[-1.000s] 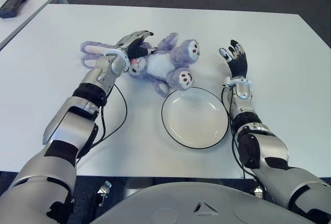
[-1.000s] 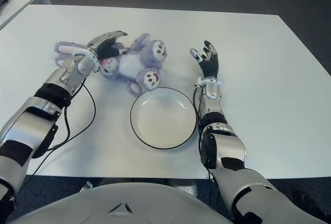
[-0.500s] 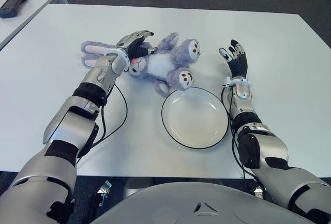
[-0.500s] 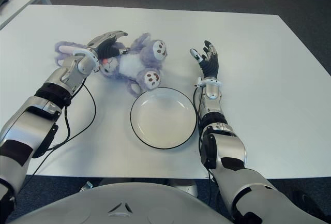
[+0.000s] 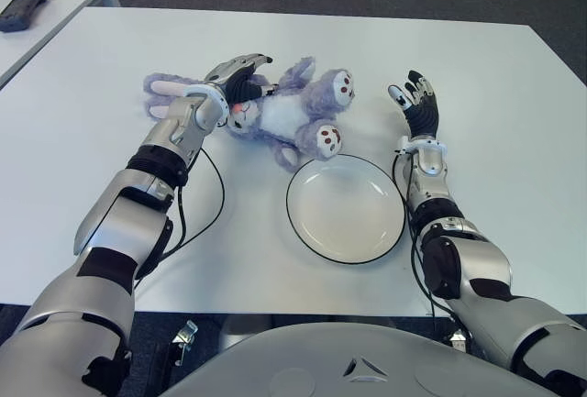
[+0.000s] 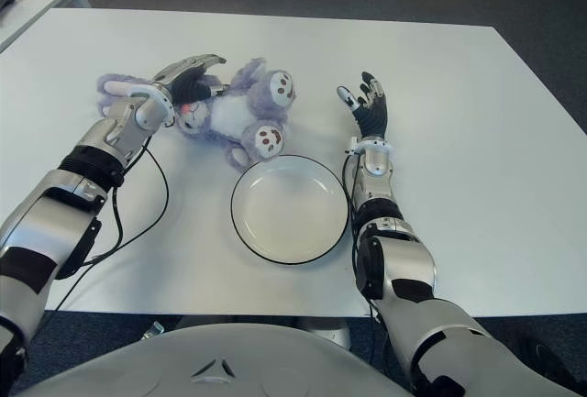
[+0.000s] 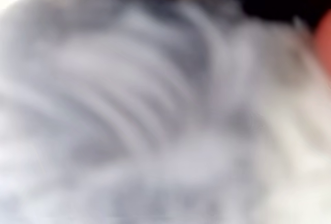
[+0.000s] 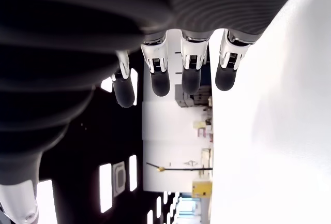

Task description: Put the doll into the plate.

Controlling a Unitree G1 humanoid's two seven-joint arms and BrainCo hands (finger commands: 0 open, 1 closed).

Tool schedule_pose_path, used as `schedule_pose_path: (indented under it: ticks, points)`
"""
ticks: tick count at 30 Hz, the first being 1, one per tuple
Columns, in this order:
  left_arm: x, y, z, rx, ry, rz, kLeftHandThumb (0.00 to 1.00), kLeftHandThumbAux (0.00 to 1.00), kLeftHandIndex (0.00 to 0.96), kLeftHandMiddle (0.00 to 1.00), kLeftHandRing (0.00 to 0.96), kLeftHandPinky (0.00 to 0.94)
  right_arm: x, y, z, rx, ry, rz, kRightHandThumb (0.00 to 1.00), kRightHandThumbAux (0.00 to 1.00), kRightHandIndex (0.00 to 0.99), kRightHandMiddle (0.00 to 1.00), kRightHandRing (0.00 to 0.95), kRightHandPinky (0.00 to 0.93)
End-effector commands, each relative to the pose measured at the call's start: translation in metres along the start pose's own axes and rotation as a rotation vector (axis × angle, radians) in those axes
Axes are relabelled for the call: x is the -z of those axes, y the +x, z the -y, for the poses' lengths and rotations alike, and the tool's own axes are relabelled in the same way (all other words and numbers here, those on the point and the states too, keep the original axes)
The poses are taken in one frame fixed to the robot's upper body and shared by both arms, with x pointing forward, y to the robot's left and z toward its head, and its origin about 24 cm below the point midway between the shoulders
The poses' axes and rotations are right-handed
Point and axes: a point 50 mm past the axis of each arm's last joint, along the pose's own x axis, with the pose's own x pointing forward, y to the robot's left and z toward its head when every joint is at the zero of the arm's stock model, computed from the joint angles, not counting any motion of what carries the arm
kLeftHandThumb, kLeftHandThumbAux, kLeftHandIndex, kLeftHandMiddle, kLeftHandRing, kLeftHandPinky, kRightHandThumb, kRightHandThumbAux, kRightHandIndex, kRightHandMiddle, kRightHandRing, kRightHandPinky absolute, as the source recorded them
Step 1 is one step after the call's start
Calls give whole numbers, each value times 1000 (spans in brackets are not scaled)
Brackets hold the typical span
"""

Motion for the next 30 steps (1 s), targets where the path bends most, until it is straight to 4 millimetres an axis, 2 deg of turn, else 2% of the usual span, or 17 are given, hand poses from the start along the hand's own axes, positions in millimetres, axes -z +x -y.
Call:
schedule_pose_path:
  ticks: [1, 6, 12, 19, 25, 30]
  points:
    - [6, -3, -2, 53, 12, -2, 251, 292, 3, 45, 78, 169, 138, -151, 22, 109, 18, -599, 0, 620, 132, 97, 65, 77]
    - [8, -4, -9, 14, -1, 6, 239, 295, 2, 50, 102, 230, 138, -151, 22, 109, 21, -596, 0, 620, 129, 94, 66, 73]
    - [9, -4, -15, -16, -18, 9, 236, 297, 1, 50, 108, 206, 137, -151, 21, 107, 16, -594, 0, 616, 127, 91, 64, 73]
    - [11, -4, -20, -46, -35, 5, 238, 297, 14, 55, 123, 260, 138, -151, 21, 105, 15, -601, 0, 609, 129, 90, 64, 73]
    - [16, -7, -25, -65, -57, 3, 239, 297, 10, 48, 124, 238, 137, -150, 21, 111, 9, -601, 0, 613, 123, 84, 60, 64]
    - [17, -7, -25, -68, -73, 5, 254, 308, 19, 53, 127, 264, 137, -149, 21, 104, 4, -599, 0, 619, 126, 86, 60, 79]
